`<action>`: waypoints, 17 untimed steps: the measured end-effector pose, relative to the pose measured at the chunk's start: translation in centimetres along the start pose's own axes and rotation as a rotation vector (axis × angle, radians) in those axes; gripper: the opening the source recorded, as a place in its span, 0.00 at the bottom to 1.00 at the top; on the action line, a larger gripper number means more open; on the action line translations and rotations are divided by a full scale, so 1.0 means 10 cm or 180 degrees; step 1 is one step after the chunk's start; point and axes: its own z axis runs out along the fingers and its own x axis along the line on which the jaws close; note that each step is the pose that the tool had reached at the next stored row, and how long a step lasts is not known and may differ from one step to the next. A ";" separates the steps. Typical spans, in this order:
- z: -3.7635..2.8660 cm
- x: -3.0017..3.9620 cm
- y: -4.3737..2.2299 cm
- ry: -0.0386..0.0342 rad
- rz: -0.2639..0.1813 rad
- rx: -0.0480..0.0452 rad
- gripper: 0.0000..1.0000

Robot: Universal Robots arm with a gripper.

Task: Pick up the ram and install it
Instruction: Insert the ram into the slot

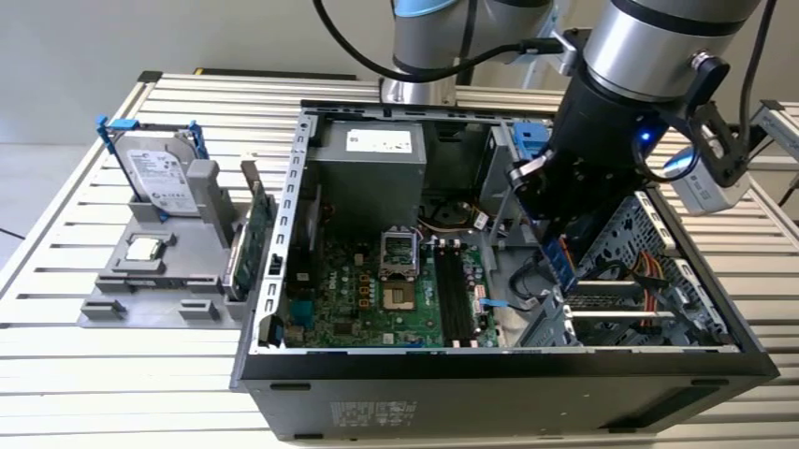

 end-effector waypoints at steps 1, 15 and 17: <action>0.006 0.000 0.000 0.0000 0.0000 0.0000 0.00; -0.003 0.000 0.000 0.0004 0.0001 0.0000 0.00; -0.005 0.000 0.000 0.0004 0.0001 -0.0001 0.00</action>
